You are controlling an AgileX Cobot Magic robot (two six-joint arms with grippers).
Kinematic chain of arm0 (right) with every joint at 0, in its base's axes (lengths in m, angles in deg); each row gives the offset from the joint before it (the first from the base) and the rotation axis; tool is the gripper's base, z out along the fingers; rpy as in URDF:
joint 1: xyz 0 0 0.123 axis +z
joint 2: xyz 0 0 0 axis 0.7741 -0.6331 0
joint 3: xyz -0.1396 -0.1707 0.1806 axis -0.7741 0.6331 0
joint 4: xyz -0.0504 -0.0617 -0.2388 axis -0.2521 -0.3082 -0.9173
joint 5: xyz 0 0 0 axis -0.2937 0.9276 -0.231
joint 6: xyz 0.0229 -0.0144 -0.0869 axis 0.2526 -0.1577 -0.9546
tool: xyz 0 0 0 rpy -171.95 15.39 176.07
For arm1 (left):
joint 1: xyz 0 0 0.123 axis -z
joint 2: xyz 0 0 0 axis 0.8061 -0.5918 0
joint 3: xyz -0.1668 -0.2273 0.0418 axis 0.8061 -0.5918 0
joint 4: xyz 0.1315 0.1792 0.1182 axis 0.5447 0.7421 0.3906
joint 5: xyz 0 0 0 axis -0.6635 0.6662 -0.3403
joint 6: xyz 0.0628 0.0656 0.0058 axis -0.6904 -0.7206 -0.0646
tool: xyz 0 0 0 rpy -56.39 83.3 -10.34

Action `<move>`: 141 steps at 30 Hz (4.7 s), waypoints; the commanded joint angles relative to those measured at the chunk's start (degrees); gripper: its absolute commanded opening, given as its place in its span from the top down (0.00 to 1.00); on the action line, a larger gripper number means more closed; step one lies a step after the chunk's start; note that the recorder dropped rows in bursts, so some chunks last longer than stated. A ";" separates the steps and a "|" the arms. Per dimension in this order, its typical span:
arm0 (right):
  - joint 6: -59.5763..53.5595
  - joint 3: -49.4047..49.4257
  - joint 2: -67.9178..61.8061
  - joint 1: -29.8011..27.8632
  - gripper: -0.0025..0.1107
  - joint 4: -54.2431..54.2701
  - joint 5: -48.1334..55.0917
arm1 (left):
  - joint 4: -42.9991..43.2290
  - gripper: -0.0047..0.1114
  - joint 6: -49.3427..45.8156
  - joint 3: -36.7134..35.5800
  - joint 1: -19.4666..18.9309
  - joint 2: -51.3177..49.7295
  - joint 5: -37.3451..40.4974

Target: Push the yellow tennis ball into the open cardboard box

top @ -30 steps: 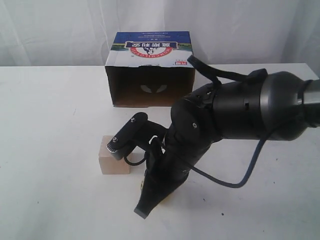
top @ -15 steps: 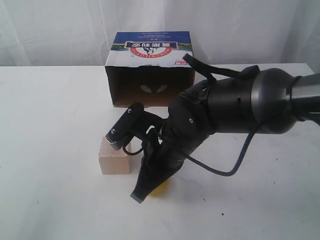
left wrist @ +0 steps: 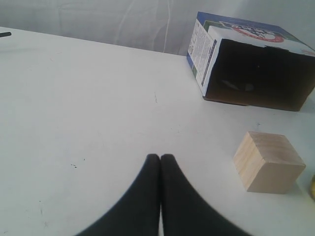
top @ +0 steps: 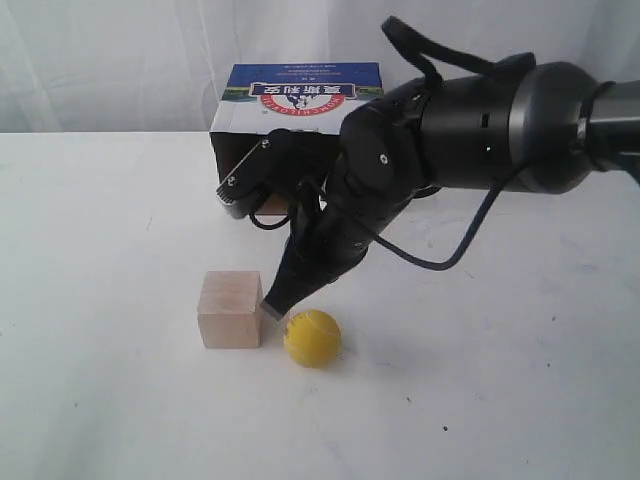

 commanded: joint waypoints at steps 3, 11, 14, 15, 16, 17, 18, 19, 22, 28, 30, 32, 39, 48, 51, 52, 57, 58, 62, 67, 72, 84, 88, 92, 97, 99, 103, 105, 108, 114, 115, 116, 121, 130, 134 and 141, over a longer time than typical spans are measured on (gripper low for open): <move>1.05 -0.74 2.45 -0.21 0.95 1.99 8.37 | -0.24 0.96 0.15 -0.22 0.29 0.28 0.00; -0.81 -0.02 1.60 0.43 0.95 4.61 7.40 | -0.24 0.96 0.15 -0.22 0.29 0.28 0.00; -1.76 -0.02 -0.74 0.43 0.95 4.40 6.80 | -0.24 0.96 0.15 -0.22 0.29 0.28 0.00; -1.93 -0.02 -1.44 0.43 0.95 4.15 6.10 | -0.24 0.96 0.15 -0.22 0.29 0.28 0.00; -1.93 -0.02 -2.20 0.43 0.95 3.61 5.59 | -0.24 0.96 0.15 -0.22 0.29 0.28 0.00; -1.93 -0.02 -2.92 0.31 0.95 2.58 4.85 | -0.24 0.96 0.15 -0.22 0.29 0.28 0.00; -1.93 -0.02 -3.73 0.19 0.95 2.01 4.42 | -0.24 0.96 0.15 -0.22 0.29 0.28 0.00; -1.83 -0.02 -4.34 0.03 0.95 1.88 4.14 | -0.24 0.96 0.15 -0.22 0.29 0.28 0.00; -1.83 -0.02 -6.10 -0.86 0.95 1.42 1.72 | -0.24 0.96 0.15 -0.22 0.29 0.28 0.00; -1.93 -2.55 -9.40 -2.84 0.95 0.95 -4.85 | -0.24 0.96 0.15 -0.22 0.29 0.28 0.00; -1.93 -5.12 -10.95 -3.71 0.95 -0.62 -6.81 | -0.24 0.96 0.15 -0.22 0.29 0.28 0.00; -1.68 -8.69 -12.51 -4.93 0.95 -1.83 -7.67 | -0.24 0.96 0.15 -0.22 0.29 0.28 0.00; -1.68 -24.72 -14.61 -9.71 0.95 -2.21 -0.05 | -0.24 0.96 0.15 -0.22 0.29 0.28 0.00; -1.94 -28.80 -12.44 -9.77 0.95 -1.36 11.67 | -0.24 0.96 0.15 -0.22 0.29 0.28 0.00; -1.94 -28.80 -12.19 -9.77 0.95 -0.07 14.38 | -0.24 0.96 0.15 -0.22 0.29 0.28 0.00; -1.94 -28.80 -12.01 -9.77 0.95 0.85 15.26 | -0.24 0.96 0.15 -0.22 0.29 0.28 0.00; -4.11 -27.96 -11.22 -9.08 0.95 6.18 18.04 | -0.24 0.96 0.15 -0.22 0.29 0.28 0.00; -4.78 -27.95 -11.22 -8.92 0.95 6.63 18.37 | -0.24 0.96 0.15 -0.22 0.29 0.28 0.00; -5.74 -27.95 -12.76 -8.29 0.95 7.01 16.75 | -0.24 0.96 0.15 -0.22 0.29 0.28 0.00; -5.84 -27.95 -16.16 -8.29 0.95 7.01 13.44 | -0.24 0.96 0.15 -0.22 0.29 0.28 0.00; -6.42 -27.95 -19.74 -8.29 0.95 7.01 11.44 | -0.24 0.96 0.15 -0.22 0.29 0.28 0.00; -8.47 -27.95 -23.29 -8.29 0.95 13.61 12.27 | -0.13 0.96 -0.11 -0.22 0.29 0.28 0.00; -9.46 -27.95 -23.05 -8.18 0.95 14.17 10.98 | -0.13 0.96 -4.14 -0.22 0.29 0.28 0.00; -9.46 -28.07 -22.61 -8.18 0.95 13.65 10.54 | -0.13 0.96 -5.98 -0.22 0.29 0.28 0.00; -9.89 -28.07 -22.61 -8.18 0.95 13.40 10.03 | -0.13 0.96 -5.98 -0.22 0.29 0.28 0.00; -9.89 -28.07 -22.61 -8.18 0.95 13.40 10.03 | -0.13 0.96 -5.98 -0.22 0.29 0.28 0.00; -9.89 -28.07 -22.61 -8.18 0.95 12.57 8.53 | -0.13 0.96 -5.98 -0.22 0.29 0.28 0.00; -9.78 -28.18 -22.61 -8.18 0.95 10.41 6.61 | -0.13 0.96 -5.98 -0.22 0.29 0.28 0.00; -7.63 -30.09 -22.61 -8.45 0.95 5.49 4.01 | -0.13 0.96 -5.98 -0.22 0.29 0.28 0.00; -5.96 -37.98 -21.51 -9.69 0.95 9.24 16.02 | -0.13 0.96 -5.98 -0.22 0.29 0.28 0.00; -6.30 -37.98 -21.29 -9.69 0.95 10.53 17.25 | -0.13 0.96 -5.98 -0.22 0.29 0.28 0.00; -7.80 -37.98 -21.17 -9.56 0.95 13.67 19.71 | -0.13 0.96 -5.98 -0.22 0.29 0.28 0.00; -10.84 -37.98 -22.35 -7.44 0.95 18.46 20.81 | -0.13 0.96 -5.98 -0.22 0.29 0.28 0.00; -10.93 -37.98 -24.93 -6.49 0.95 18.53 20.79 | -0.13 0.96 -5.98 -0.22 0.29 0.28 0.00; -11.33 -37.98 -28.77 -6.49 0.95 15.89 16.40 | -0.13 0.96 -5.98 -0.22 0.29 0.28 0.00; -7.53 -41.74 -35.48 -10.11 0.95 8.27 4.69 | -0.13 0.96 -5.98 -0.22 0.29 0.28 0.00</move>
